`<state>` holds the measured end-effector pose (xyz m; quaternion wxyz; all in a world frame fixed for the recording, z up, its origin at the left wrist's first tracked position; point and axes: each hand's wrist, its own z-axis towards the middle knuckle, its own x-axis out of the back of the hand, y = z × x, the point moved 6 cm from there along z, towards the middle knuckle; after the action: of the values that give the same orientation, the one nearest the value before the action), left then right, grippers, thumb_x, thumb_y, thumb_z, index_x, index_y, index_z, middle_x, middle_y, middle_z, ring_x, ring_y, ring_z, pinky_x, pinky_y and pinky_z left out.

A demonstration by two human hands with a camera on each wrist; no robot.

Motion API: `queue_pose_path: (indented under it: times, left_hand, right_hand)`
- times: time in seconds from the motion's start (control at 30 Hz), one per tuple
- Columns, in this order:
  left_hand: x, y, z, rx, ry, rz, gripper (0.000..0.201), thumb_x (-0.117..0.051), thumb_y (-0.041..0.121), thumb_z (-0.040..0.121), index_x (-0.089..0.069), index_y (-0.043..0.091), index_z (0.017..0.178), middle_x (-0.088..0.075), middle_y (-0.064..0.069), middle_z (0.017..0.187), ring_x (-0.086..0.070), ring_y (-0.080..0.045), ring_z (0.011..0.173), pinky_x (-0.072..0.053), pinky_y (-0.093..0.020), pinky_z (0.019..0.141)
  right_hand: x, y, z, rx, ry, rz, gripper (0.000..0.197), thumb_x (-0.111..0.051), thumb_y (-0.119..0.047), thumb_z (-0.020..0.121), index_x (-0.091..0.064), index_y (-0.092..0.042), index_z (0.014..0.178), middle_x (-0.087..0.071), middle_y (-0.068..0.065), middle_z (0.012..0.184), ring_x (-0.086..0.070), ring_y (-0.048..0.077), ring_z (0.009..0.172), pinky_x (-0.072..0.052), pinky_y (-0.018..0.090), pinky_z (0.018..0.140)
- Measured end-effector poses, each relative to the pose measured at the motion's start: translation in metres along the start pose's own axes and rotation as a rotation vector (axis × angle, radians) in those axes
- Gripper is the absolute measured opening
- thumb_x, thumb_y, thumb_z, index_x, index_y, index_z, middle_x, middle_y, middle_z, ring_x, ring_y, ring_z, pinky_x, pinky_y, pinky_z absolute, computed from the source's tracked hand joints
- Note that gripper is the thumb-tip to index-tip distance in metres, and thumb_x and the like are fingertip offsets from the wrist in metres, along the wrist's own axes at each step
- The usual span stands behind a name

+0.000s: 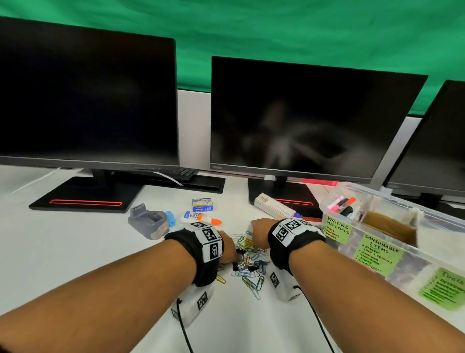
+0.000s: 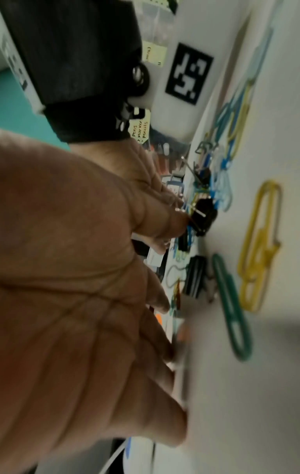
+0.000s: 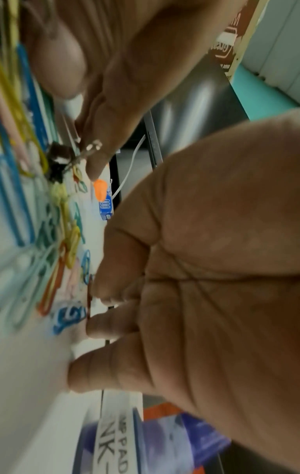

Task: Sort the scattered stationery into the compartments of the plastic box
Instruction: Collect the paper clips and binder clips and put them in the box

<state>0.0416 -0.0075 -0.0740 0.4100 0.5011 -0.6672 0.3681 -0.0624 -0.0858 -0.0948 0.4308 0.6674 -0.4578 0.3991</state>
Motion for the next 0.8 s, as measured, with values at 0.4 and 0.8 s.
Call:
queue_pose_path:
  times: [0.4,0.8]
  left_hand:
    - [-0.003,-0.014,0.001,-0.150,-0.053,-0.149,0.038,-0.042,0.018,0.099,-0.052,0.007,0.134,-0.053,-0.011,0.137,-0.051,-0.025,0.126,-0.042,-0.028,0.097]
    - [-0.003,-0.012,-0.007,-0.082,-0.006,-0.007,0.095,-0.076,0.060,0.063,-0.037,0.018,0.139,-0.049,-0.004,0.135,-0.054,-0.023,0.120,-0.044,-0.033,0.096]
  right_hand:
    - [0.011,-0.027,-0.094,0.291,-0.095,0.080,0.047,-0.044,-0.005,0.092,-0.046,-0.013,0.139,-0.053,0.009,0.136,-0.048,0.028,0.126,-0.037,0.034,0.104]
    - [-0.014,0.013,-0.106,0.018,-0.209,0.278,0.106,-0.084,-0.052,0.058,-0.027,-0.027,0.144,-0.039,0.007,0.142,-0.056,0.026,0.106,-0.049,0.042,0.097]
